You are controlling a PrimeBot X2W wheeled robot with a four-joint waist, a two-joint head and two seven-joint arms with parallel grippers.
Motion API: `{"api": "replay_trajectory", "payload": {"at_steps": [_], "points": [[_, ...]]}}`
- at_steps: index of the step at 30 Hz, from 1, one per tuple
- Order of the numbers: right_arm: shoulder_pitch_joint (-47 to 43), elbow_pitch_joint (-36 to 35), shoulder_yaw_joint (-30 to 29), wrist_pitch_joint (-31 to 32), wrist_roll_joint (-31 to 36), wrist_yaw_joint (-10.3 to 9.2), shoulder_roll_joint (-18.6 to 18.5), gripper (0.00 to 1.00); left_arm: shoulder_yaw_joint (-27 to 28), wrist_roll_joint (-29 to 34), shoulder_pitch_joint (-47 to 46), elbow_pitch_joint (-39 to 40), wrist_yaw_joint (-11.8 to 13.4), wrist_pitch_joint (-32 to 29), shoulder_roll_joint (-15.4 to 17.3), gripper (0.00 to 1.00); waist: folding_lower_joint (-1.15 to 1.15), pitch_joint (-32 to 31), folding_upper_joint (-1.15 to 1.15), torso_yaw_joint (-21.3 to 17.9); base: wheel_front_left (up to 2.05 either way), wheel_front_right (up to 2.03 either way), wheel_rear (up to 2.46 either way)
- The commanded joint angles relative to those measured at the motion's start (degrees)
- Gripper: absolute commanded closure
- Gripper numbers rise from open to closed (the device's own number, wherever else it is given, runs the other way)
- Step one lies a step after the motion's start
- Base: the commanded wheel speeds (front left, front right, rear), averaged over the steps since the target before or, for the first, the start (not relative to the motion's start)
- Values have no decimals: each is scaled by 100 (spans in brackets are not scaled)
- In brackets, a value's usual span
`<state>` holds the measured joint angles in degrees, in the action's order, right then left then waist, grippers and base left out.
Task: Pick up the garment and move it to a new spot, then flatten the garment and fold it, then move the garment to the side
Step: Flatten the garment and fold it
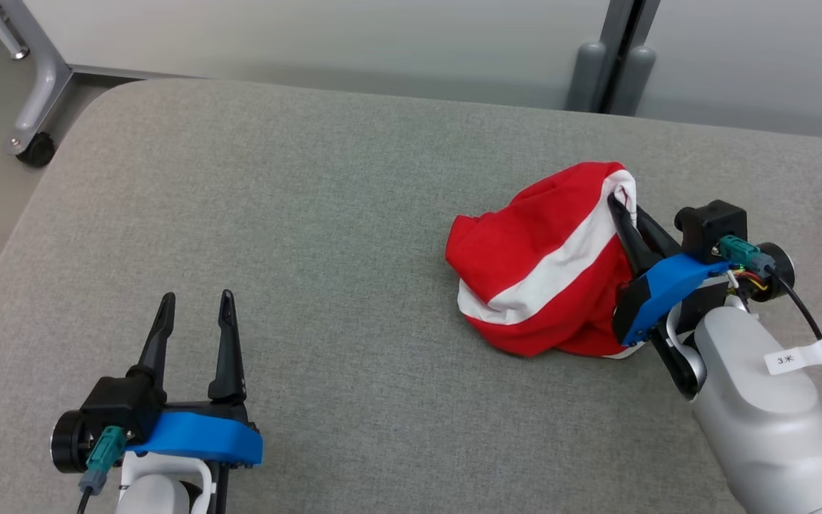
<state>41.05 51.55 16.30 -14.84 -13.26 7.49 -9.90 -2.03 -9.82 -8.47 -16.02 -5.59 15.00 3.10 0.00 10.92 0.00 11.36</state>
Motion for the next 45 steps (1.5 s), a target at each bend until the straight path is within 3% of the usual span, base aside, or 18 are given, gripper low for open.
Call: {"api": "replay_trajectory", "payload": {"at_steps": [1,17,30,31,32,45], "points": [[4,-115,8,-34,8,1,-1,100,40,28,28,-7,-7,24,-12,0,0,-85,0,-77,0,0,0],[-2822,-2521,-21,-40,-6,1,-102,100,130,79,505,-61,-50,24,-17,0,0,-766,0,-1005,0,0,0],[-4270,-3071,-1552,298,56,1,-33,98,115,89,513,-34,-76,24,-20,0,0,-737,0,-1339,0,0,0],[-4261,-3093,-1586,303,98,1,10,70,116,88,507,-37,-78,24,-20,0,0,-729,0,-1345,0,0,0],[-4241,-3113,-1619,312,126,1,38,0,114,87,498,-46,-81,24,-19,0,0,-722,0,-1348,0,0,0],[-3729,-4000,-1990,-20,459,1,471,0,185,134,494,12,-89,23,-23,0,0,-728,0,-1370,0,0,0]]}}
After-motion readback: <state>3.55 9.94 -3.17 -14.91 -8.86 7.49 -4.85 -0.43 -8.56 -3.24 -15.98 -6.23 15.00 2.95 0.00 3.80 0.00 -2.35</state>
